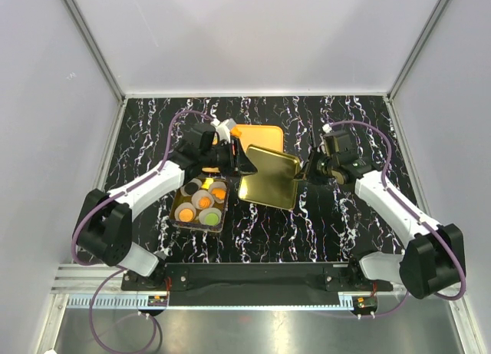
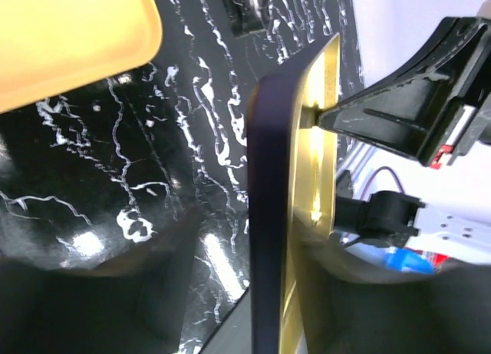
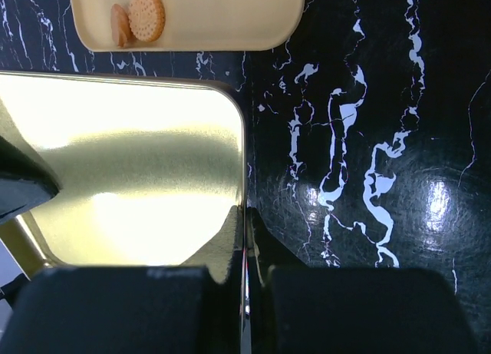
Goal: Pack the cookies
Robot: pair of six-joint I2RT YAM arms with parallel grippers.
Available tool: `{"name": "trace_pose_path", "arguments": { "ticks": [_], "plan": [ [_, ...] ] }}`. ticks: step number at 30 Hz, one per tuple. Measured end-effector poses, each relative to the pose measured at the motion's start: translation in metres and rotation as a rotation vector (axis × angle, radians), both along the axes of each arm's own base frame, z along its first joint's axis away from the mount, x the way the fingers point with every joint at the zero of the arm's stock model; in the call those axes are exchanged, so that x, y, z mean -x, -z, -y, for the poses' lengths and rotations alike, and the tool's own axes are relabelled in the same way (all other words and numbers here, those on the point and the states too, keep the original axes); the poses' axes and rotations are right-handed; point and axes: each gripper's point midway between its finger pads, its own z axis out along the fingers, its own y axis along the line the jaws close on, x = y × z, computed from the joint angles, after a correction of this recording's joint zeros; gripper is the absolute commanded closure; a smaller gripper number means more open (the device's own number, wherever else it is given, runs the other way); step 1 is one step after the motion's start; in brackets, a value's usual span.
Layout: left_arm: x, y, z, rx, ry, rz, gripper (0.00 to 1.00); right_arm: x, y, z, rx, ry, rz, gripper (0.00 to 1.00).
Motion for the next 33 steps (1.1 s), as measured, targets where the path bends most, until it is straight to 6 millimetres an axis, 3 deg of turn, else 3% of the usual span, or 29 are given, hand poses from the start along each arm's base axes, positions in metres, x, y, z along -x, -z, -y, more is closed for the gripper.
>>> {"name": "trace_pose_path", "arguments": {
  "ticks": [2,3,4,5,8,14,20,24,33],
  "plan": [
    [0.000,-0.003,0.002,0.015,0.005,0.000,0.80,-0.002,-0.002,-0.001,0.003,-0.010,0.007,0.93],
    [0.000,-0.005,0.003,0.021,0.008,-0.001,0.95,-0.003,-0.002,-0.001,0.005,-0.015,0.011,0.90],
    [0.001,-0.006,0.004,0.025,0.010,-0.005,1.00,-0.003,-0.001,-0.001,0.010,-0.020,0.012,0.86],
    [0.000,-0.006,0.004,0.024,0.012,-0.002,1.00,-0.003,-0.001,-0.001,0.013,-0.024,0.013,0.75],
    [0.000,-0.003,0.004,0.018,0.016,-0.013,1.00,-0.005,-0.002,0.000,0.033,-0.039,0.031,0.59],
    [-0.001,-0.005,-0.001,-0.025,0.012,-0.053,1.00,-0.012,-0.025,-0.001,0.193,-0.060,0.191,0.44],
    [-0.019,-0.017,-0.013,-0.051,-0.019,-0.047,1.00,0.036,-0.070,-0.087,0.329,-0.355,0.493,0.38],
    [-0.020,-0.010,-0.019,-0.071,-0.027,-0.079,1.00,0.059,-0.061,-0.114,0.464,-0.474,0.590,0.34],
    [-0.017,0.000,-0.025,-0.095,-0.034,-0.134,1.00,0.067,-0.033,-0.125,0.771,-0.613,0.705,0.28]
  ]
}}
